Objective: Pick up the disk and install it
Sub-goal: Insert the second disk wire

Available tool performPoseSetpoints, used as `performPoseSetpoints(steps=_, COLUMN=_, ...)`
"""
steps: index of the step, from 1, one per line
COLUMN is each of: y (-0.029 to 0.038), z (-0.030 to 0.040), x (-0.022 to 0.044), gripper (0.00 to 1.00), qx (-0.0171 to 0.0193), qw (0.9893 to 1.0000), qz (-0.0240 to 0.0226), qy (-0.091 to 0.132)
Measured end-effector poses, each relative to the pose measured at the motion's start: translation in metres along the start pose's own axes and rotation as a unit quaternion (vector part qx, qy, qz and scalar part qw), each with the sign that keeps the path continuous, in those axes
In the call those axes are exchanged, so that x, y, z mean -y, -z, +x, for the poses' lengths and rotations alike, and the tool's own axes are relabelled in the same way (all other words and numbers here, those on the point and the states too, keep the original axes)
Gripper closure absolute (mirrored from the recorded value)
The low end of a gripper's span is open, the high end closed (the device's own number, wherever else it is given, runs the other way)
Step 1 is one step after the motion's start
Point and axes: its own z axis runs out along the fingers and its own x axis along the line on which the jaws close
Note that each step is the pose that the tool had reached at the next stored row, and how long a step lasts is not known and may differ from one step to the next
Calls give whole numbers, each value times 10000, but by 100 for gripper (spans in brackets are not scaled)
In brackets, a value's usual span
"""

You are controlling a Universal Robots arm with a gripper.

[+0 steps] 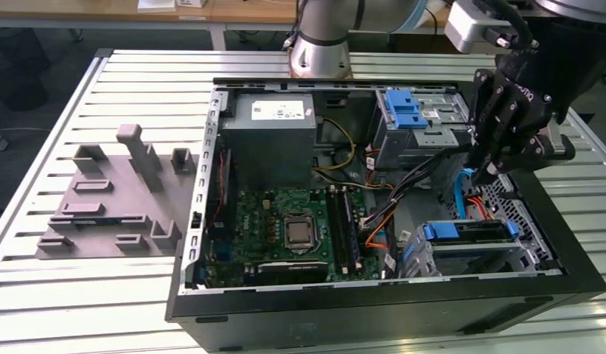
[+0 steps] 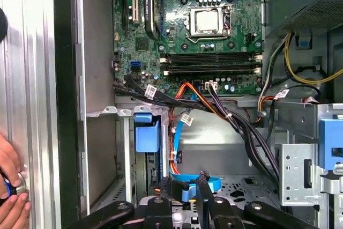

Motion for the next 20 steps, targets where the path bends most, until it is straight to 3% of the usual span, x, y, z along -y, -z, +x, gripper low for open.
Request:
performPoseSetpoints(steps=4, y=-51, z=-6, x=-1, gripper=68, qx=-63, qw=10000, qz=3, qy=1)
performPoseSetpoints(steps=6, y=-75, z=-8, x=-2, gripper=76, qx=-99, qw=10000, qz=5, qy=1)
performPoseSetpoints(steps=8, y=-96, z=-9, x=-2, gripper=76, qx=-128, qw=9999, qz=6, qy=2)
performPoseSetpoints(steps=9, y=-104, z=-10, x=-2, gripper=83, qx=-134, qw=9999, qz=6, qy=2)
performPoseSetpoints(steps=12, y=-128, z=-10, x=-2, gripper=83, qx=-134, qw=9999, qz=6, qy=-1)
performPoseSetpoints(steps=14, y=-144, z=-1, x=-1, gripper=83, qx=-101, qw=9999, qz=0, qy=-1)
performPoseSetpoints(steps=18, y=-169, z=19, x=0, gripper=83, qx=66, qw=10000, qz=-14, qy=-3)
performPoseSetpoints(steps=20, y=-180, z=29, x=1, gripper=83, qx=93, qw=10000, qz=-15, qy=-2)
